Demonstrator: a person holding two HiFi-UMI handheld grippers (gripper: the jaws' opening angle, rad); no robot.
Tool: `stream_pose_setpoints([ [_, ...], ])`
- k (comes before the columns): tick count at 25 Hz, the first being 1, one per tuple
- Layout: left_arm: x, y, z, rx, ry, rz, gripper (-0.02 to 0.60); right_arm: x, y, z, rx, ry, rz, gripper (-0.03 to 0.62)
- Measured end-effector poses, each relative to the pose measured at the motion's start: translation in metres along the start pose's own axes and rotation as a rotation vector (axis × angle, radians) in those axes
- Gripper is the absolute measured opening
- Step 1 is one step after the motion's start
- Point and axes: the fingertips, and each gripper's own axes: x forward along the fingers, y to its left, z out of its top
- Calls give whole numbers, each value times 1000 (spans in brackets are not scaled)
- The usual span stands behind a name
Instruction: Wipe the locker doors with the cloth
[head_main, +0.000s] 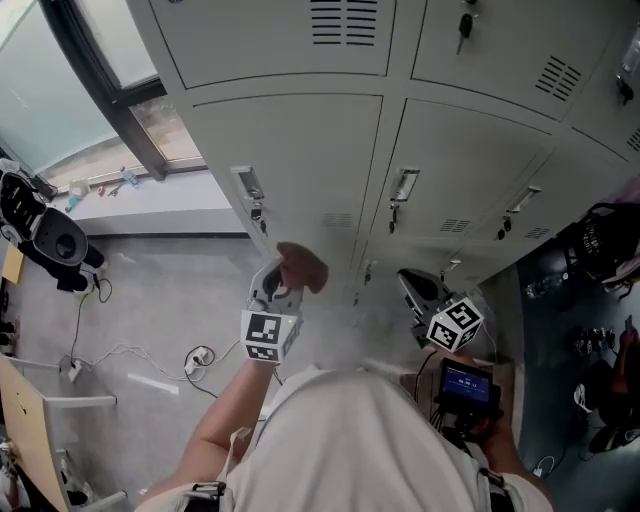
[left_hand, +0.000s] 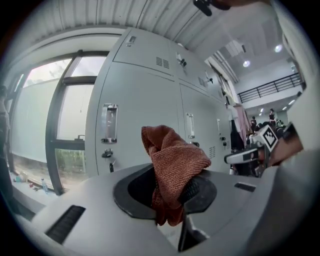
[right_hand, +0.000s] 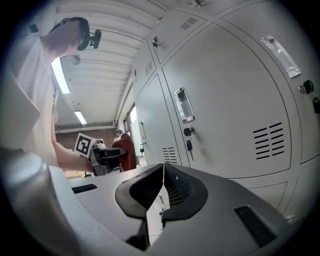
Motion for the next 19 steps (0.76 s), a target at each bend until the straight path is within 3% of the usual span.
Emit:
stream_pose_setpoints([
  [6, -25, 6, -58, -2, 124, -13, 80, -12, -5, -8, -2, 30, -21, 20],
  [19, -8, -14, -44, -26, 83, -53, 80, -13, 6, -15, 19, 24, -15, 20],
])
